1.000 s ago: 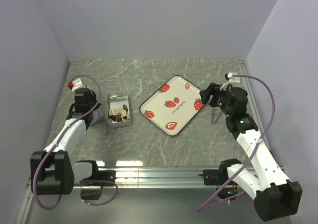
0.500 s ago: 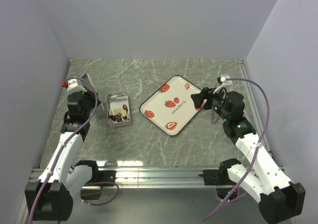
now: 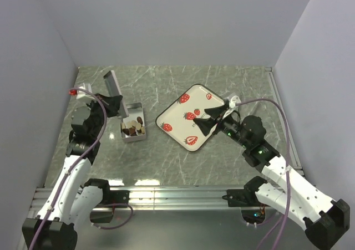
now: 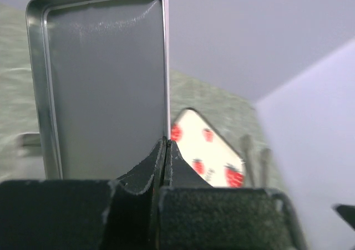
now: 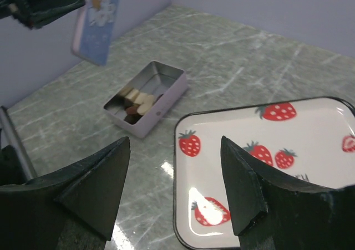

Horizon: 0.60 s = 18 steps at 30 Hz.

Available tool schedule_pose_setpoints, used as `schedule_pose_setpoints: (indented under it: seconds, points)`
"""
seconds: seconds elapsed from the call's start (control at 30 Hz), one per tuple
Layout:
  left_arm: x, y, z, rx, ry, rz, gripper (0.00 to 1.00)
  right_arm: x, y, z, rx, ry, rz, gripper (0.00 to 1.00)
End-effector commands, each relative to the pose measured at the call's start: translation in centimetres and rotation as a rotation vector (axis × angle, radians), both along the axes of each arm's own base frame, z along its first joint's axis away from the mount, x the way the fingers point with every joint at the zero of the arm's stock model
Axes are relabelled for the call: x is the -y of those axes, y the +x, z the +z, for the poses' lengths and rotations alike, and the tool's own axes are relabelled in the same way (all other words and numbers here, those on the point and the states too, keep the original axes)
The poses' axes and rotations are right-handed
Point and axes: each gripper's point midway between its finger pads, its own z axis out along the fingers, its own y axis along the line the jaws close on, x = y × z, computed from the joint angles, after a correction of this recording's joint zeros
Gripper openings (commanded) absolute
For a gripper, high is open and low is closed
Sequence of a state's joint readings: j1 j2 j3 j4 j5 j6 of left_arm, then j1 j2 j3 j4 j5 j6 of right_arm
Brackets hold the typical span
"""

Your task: Pack the chocolate

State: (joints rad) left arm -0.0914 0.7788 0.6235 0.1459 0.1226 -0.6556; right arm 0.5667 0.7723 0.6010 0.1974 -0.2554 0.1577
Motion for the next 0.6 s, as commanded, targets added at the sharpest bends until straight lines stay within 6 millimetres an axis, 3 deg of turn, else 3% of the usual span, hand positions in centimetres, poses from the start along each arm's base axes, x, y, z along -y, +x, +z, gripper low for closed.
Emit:
schedule_pose_setpoints:
  seconds: [0.0, 0.23, 0.37, 0.57]
  points:
    - [4.2, -1.5, 6.9, 0.177, -0.096, -0.171, 0.01, -1.7, -0.9, 2.3, 0.138, 0.009, 0.045, 0.73]
    - [9.5, -2.8, 9.1, 0.231, -0.186, -0.309, 0.01, -4.6, -3.6, 3.1, 0.237, 0.041, 0.077, 0.73]
    - [12.8, -4.1, 10.4, 0.281, -0.253, -0.390, 0.01, -5.5, -3.6, 2.7, 0.289, 0.014, 0.005, 0.73]
    - [15.7, -4.8, 10.6, 0.290, -0.333, -0.457, 0.01, -7.3, -4.4, 2.6, 0.348, 0.012, -0.029, 0.73]
